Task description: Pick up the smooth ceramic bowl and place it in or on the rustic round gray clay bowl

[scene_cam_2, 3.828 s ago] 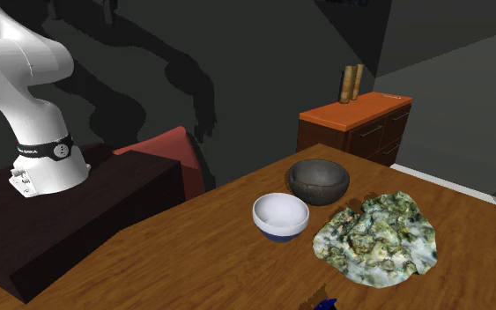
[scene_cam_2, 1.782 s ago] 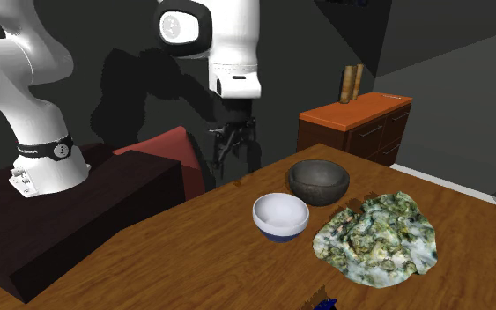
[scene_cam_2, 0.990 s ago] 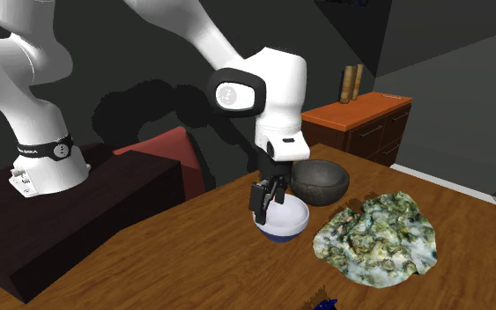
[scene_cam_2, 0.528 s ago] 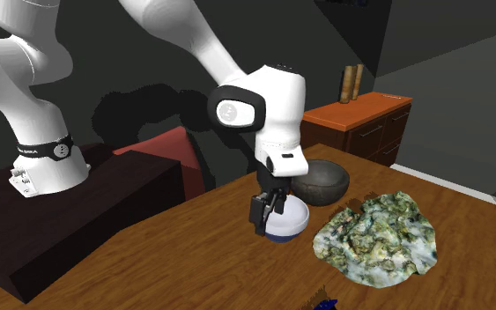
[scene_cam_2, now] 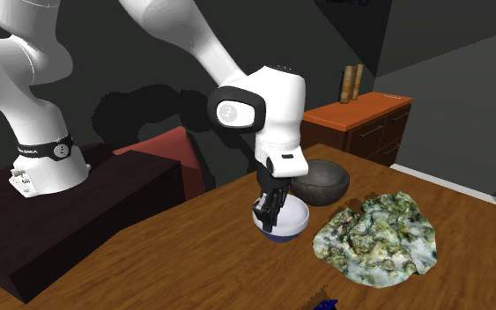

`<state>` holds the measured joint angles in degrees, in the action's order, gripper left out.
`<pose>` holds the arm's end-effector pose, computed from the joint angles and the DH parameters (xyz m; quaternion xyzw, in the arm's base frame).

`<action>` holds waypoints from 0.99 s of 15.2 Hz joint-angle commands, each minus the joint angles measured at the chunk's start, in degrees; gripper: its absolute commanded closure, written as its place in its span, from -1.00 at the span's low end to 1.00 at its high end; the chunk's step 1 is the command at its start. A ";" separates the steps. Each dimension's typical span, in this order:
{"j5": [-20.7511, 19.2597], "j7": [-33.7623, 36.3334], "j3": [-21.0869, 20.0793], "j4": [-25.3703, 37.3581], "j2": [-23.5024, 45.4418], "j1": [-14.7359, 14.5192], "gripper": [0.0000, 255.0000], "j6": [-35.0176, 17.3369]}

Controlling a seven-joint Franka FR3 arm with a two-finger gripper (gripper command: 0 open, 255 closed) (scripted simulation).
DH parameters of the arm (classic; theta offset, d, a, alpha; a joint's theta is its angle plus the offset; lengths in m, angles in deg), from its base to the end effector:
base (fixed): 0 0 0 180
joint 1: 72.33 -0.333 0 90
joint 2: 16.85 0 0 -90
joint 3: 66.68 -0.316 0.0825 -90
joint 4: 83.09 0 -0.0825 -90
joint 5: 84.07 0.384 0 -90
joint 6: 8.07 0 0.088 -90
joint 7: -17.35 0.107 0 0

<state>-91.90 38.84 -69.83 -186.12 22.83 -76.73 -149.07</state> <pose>0.6431 0.0833 0.1590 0.9969 -0.0739 -0.0071 0.0273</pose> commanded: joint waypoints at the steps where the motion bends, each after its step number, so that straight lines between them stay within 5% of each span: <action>1: 0.00 0.00 0.00 0.00 0.00 0.00 1.00 0.00; 15: 0.53 -0.51 -0.45 -0.88 -4.76 0.30 1.00 3.87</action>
<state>-91.44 38.31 -70.21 -187.05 18.58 -76.39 -145.77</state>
